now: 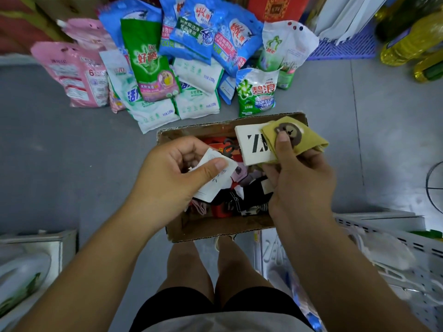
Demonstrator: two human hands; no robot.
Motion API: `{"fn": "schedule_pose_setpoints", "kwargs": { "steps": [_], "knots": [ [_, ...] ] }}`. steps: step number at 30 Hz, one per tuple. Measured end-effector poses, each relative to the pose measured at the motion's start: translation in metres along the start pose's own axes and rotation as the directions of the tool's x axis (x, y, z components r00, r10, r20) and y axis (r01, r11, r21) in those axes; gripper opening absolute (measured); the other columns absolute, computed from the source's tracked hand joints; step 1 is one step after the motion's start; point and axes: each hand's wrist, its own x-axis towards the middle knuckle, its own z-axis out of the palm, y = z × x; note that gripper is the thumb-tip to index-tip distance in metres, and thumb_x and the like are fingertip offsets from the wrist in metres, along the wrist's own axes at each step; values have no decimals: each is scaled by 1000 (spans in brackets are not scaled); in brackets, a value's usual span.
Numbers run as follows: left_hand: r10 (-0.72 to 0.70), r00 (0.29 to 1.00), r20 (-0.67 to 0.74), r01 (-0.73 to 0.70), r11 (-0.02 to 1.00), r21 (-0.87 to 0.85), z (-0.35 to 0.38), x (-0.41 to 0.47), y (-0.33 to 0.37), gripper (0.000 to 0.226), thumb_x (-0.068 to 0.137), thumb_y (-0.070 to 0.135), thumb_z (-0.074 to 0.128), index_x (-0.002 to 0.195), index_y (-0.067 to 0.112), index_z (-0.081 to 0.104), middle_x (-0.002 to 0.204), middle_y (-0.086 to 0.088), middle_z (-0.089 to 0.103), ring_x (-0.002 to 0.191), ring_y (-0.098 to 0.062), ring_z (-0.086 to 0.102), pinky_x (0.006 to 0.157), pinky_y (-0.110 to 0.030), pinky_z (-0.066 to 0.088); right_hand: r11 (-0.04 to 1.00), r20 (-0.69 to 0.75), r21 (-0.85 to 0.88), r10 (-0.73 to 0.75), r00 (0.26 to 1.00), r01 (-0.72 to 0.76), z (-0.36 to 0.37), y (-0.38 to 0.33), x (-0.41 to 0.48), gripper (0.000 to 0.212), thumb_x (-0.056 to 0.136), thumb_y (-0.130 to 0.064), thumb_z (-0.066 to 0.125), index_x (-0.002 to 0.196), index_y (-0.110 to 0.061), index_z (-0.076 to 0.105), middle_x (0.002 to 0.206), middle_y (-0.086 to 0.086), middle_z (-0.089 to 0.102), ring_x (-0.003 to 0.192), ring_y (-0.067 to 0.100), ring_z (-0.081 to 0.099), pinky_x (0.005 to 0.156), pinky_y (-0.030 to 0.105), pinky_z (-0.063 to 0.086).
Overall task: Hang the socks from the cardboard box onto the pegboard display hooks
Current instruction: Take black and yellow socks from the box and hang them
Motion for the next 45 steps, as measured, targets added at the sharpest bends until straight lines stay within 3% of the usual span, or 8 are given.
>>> {"fn": "schedule_pose_setpoints", "kwargs": {
  "steps": [7,14,22,31,33,36,42,45],
  "knots": [
    [7,996,-92,-8,1000,-12,3,-8,-7,10,79,33,76,85,25,75,87,-4,78,84,-32,73,71,-46,61,999,-14,27,-46,999,46,0,6,-5,19,86,-19,78,102,-14,70,98,2,78,89,17,77,66,28,61],
    [-93,993,-70,87,992,-89,2,-11,-6,18,79,31,76,91,18,77,85,-1,80,78,-18,77,60,-22,59,989,51,130,-82,995,75,-3,15,-16,26,90,-15,72,115,-12,66,107,2,77,100,20,75,69,30,61],
    [-288,953,93,295,953,-64,-3,-17,-17,5,85,28,79,88,25,81,84,-1,80,73,-15,77,56,-21,56,985,108,62,-170,980,164,-10,27,-14,35,91,-13,70,125,-11,61,111,2,76,103,20,74,71,33,61],
    [-275,956,-102,279,960,31,9,-23,-40,9,90,26,77,93,18,75,85,-5,79,86,-25,77,84,-49,62,951,30,189,244,969,-246,-23,28,-5,20,93,-18,70,112,-14,63,112,9,75,95,19,76,76,36,64],
    [-248,954,-171,260,964,52,8,-24,-41,10,91,27,76,93,18,73,84,-12,77,85,-26,76,81,-47,60,920,46,237,310,950,-312,-28,22,-4,17,94,-15,68,109,-11,61,114,14,74,98,22,75,72,36,64],
    [-244,950,-196,254,967,26,5,-22,-38,12,95,27,71,97,16,67,89,-24,70,82,-35,73,68,-45,61,915,75,239,316,946,-325,-39,21,-5,20,94,-13,68,112,-8,60,115,16,73,97,23,75,75,38,64],
    [-239,958,-156,252,965,72,-9,-22,-33,10,97,29,68,94,21,63,94,-24,73,88,-37,72,80,-58,58,949,25,84,304,952,-305,-44,43,-10,34,95,-15,68,126,-7,58,121,14,70,105,26,72,78,37,62],
    [-249,963,-105,260,960,105,-22,-19,-35,11,97,30,68,94,21,64,95,-25,73,87,-36,72,77,-52,58,938,-30,110,334,942,-329,-41,59,-10,39,95,-13,68,131,-6,57,125,15,68,109,29,70,87,43,60]
  ]
}}
